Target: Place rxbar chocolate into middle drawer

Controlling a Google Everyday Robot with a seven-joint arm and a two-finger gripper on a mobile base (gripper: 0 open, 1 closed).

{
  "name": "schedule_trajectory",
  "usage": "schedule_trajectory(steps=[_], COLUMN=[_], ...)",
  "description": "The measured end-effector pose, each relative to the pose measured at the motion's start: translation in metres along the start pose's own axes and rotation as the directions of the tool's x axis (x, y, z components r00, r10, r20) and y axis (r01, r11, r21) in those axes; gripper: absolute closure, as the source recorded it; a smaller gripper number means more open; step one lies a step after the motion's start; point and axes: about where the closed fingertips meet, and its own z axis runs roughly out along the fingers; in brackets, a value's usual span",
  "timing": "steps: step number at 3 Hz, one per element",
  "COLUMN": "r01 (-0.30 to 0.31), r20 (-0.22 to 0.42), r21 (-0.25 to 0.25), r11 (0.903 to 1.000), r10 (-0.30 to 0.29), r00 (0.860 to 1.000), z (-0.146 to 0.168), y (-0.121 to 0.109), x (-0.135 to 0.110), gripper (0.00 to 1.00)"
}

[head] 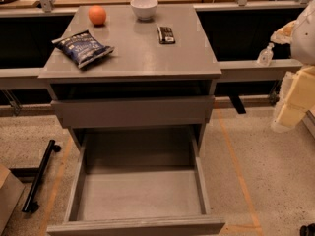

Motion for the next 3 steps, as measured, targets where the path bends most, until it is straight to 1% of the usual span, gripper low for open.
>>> schedule_trajectory(steps=[1,2,3], r01=[0.0,-0.008,-0.014], r20=[0.0,0.015,0.075], r21=[0.0,0.03,0.08], r11=[1.0,0.9995,0.9967], r10=[0.0,0.008,0.008], r00=[1.0,1.0,0.997], z=[0.0,0.001,0.012], y=[0.0,-0.007,-0.04], x=[0.0,-0.001,-0.006], gripper=[0.0,0.0,0.0])
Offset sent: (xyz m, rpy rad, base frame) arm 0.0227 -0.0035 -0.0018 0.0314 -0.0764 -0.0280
